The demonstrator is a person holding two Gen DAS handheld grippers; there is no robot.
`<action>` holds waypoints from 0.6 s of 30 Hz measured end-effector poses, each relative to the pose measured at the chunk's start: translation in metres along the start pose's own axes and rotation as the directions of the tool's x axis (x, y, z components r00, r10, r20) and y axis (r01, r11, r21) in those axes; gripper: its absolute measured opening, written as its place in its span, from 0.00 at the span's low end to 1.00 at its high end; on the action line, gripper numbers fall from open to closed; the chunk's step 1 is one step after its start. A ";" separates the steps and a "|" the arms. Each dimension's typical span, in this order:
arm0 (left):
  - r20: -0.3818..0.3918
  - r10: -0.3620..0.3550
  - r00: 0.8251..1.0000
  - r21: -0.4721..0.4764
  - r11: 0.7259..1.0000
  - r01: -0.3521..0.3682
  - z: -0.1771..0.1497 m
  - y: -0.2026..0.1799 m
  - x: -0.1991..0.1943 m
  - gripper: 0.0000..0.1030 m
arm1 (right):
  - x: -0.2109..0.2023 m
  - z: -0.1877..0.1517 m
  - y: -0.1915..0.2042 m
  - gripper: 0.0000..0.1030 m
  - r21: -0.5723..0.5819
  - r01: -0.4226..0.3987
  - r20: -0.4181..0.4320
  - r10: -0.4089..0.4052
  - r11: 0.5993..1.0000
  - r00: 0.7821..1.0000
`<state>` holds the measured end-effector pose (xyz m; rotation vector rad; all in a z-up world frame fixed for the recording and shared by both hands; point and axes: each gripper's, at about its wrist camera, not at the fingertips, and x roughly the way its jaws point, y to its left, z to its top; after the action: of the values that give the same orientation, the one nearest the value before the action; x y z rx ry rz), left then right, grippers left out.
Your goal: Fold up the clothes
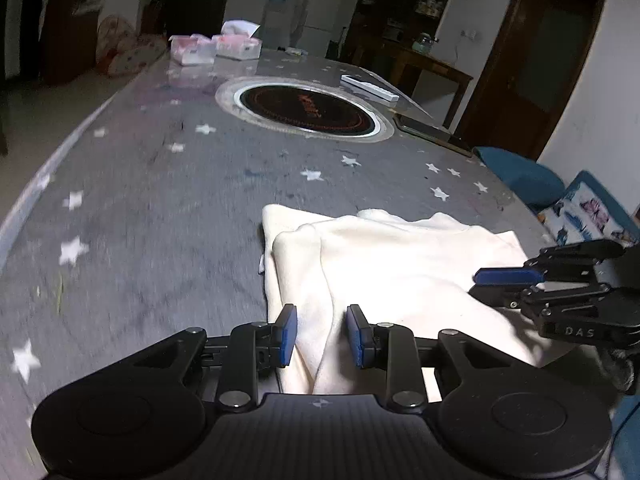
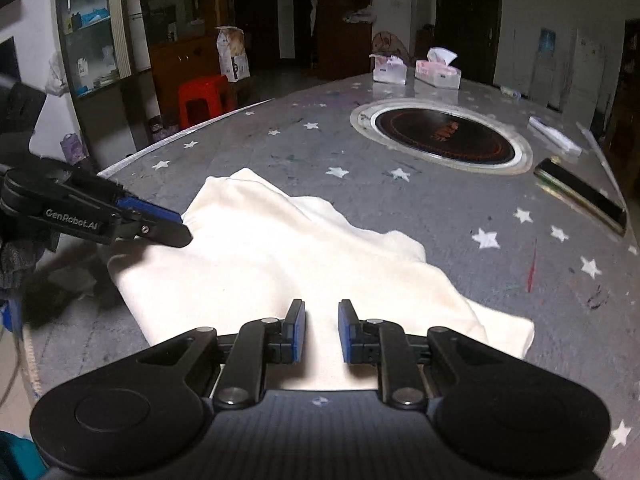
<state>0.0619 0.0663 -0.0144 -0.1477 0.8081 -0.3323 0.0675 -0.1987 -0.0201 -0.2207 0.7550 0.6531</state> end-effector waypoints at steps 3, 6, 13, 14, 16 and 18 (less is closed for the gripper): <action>-0.018 -0.016 1.000 0.027 1.000 0.016 -0.008 -0.008 -0.008 0.29 | -0.005 -0.004 0.003 0.17 -0.026 -0.016 -0.021 0.015 1.000 1.000; -0.035 -0.012 0.999 0.066 0.998 0.014 -0.009 -0.016 -0.016 0.29 | -0.015 -0.009 0.005 0.17 -0.043 -0.033 -0.033 0.031 0.999 0.999; 0.011 -0.062 0.998 0.104 0.993 0.060 0.015 -0.036 -0.007 0.27 | -0.033 -0.007 -0.010 0.17 0.050 -0.014 0.062 0.011 0.999 0.998; 0.011 -0.062 0.998 0.112 0.992 0.061 0.019 -0.038 -0.001 0.27 | -0.033 -0.005 -0.015 0.17 0.074 -0.005 0.072 0.000 0.997 0.997; 0.005 -0.064 0.998 0.118 0.991 0.063 0.024 -0.042 0.012 0.28 | -0.029 -0.002 -0.023 0.17 0.106 0.014 0.079 -0.023 0.994 0.997; -0.008 -0.053 0.999 0.113 0.992 0.053 0.028 -0.043 0.026 0.26 | -0.024 -0.001 -0.027 0.17 0.123 0.023 0.076 -0.032 0.992 0.997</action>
<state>0.0888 0.0175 -0.0020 -0.0623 0.7895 -0.4278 0.0709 -0.2315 -0.0055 -0.0933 0.7125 0.5840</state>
